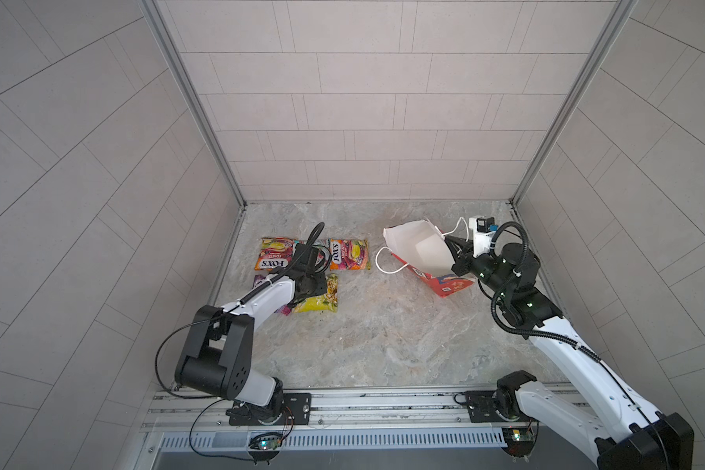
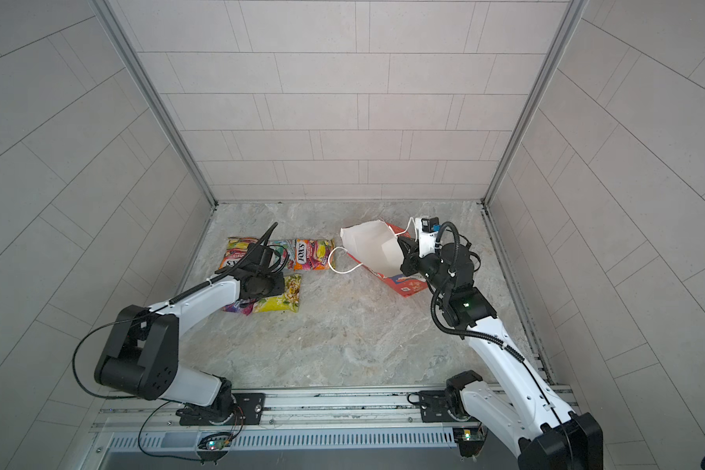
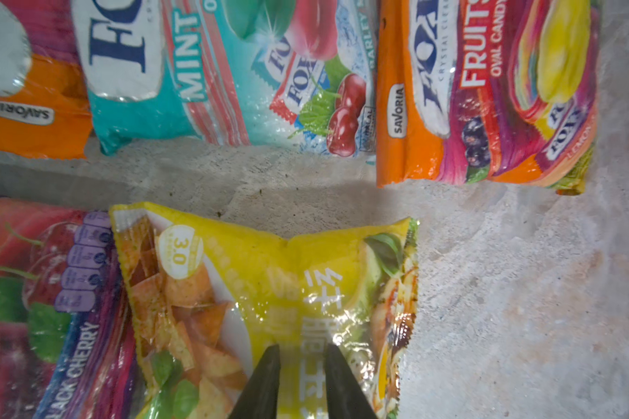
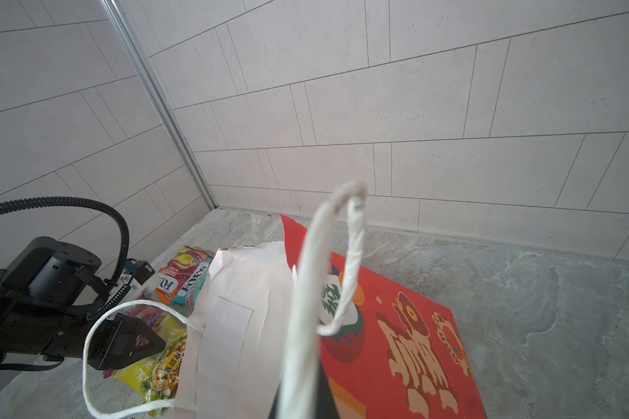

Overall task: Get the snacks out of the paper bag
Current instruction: 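Open the left gripper to release the yellow packet and raise it, then move the left gripper toward the bag opening held by the right gripper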

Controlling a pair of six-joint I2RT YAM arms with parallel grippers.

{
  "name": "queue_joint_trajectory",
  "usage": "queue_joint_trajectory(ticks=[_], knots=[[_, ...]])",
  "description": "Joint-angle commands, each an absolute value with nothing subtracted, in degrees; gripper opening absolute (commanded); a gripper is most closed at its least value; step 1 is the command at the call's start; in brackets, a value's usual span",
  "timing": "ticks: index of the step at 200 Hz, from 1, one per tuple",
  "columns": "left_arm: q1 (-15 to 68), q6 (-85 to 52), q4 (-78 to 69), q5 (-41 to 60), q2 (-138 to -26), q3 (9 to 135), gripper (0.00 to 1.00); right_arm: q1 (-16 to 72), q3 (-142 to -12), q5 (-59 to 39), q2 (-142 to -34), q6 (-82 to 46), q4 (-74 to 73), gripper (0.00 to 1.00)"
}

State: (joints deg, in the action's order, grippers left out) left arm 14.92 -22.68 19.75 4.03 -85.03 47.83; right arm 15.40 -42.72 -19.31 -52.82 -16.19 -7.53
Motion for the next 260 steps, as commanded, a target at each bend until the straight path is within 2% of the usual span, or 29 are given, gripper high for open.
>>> queue_joint_trajectory(ticks=[1, 40, 85, 123, 199, 260], knots=[[14.88, -23.19, 19.00, 1.89, -85.45, 46.80, 0.29, 15.21, -42.02, -20.10, -52.59, -16.70, -8.72, 0.00], [14.94, -22.33, 18.86, 1.94, -85.32, 47.16, 0.33, 15.21, -42.09, -20.04, -52.75, -16.80, -8.92, 0.00], [15.59, -23.75, 21.50, 1.74, -79.10, 47.04, 0.37, 15.21, -42.02, -19.78, -52.55, -16.70, -8.61, 0.00], [15.39, -24.20, 21.71, 0.48, -78.87, 43.58, 0.34, 15.21, -41.75, -19.60, -52.47, -16.56, -8.61, 0.00], [14.87, -23.03, 21.62, -0.68, -82.93, 45.26, 0.31, 15.21, -43.56, -20.13, -52.37, -15.64, -6.16, 0.00], [15.52, -22.09, 24.48, 0.04, -71.96, 47.51, 0.39, 15.62, -46.55, -21.24, -53.78, -15.18, -2.42, 0.00]])
